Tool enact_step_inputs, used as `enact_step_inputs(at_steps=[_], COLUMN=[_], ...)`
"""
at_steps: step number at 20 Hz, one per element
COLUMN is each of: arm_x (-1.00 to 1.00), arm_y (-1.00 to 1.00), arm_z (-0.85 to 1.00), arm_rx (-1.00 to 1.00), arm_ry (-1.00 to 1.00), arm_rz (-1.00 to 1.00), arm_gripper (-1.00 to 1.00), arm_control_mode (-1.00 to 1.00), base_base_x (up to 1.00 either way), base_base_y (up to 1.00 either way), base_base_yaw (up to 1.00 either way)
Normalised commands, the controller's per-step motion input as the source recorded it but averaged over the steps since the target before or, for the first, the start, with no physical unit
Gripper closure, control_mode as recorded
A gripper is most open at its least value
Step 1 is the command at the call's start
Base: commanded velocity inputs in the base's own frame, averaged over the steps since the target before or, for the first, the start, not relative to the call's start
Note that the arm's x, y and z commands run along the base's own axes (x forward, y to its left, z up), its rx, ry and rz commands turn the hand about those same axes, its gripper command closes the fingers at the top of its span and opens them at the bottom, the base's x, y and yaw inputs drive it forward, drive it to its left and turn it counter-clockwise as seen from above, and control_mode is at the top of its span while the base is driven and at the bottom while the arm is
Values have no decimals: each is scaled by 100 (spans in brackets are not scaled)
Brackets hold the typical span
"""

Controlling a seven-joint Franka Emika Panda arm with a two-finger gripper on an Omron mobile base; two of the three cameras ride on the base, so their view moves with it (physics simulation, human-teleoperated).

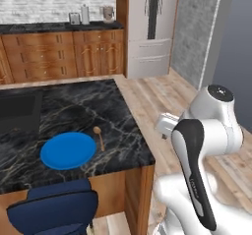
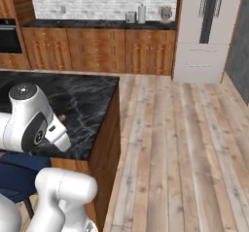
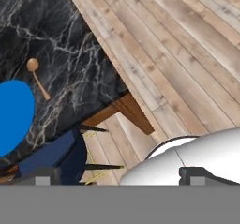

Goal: Take the fork and place it on the left side of the plate. Then take the spoon and place it on the right side of the plate. Make sure they're directly next to the plate.

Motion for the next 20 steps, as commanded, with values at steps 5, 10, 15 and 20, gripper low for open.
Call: enact_step_inputs(at_steps=[5,10,15,20], arm_x=[0,0,0,0], arm_y=[0,0,0,0], arm_z=[0,0,0,0], arm_rx=[0,0,0,0], arm_ry=[0,0,0,0], arm_rz=[0,0,0,0], arm_gripper=[-100,-100,-100,-100], arm_control_mode=[100,100,100,100], base_base_x=[-46,1,39,82], base_base_y=[-90,-83,-72,-61], base_base_yaw=[-4,-3,0,1])
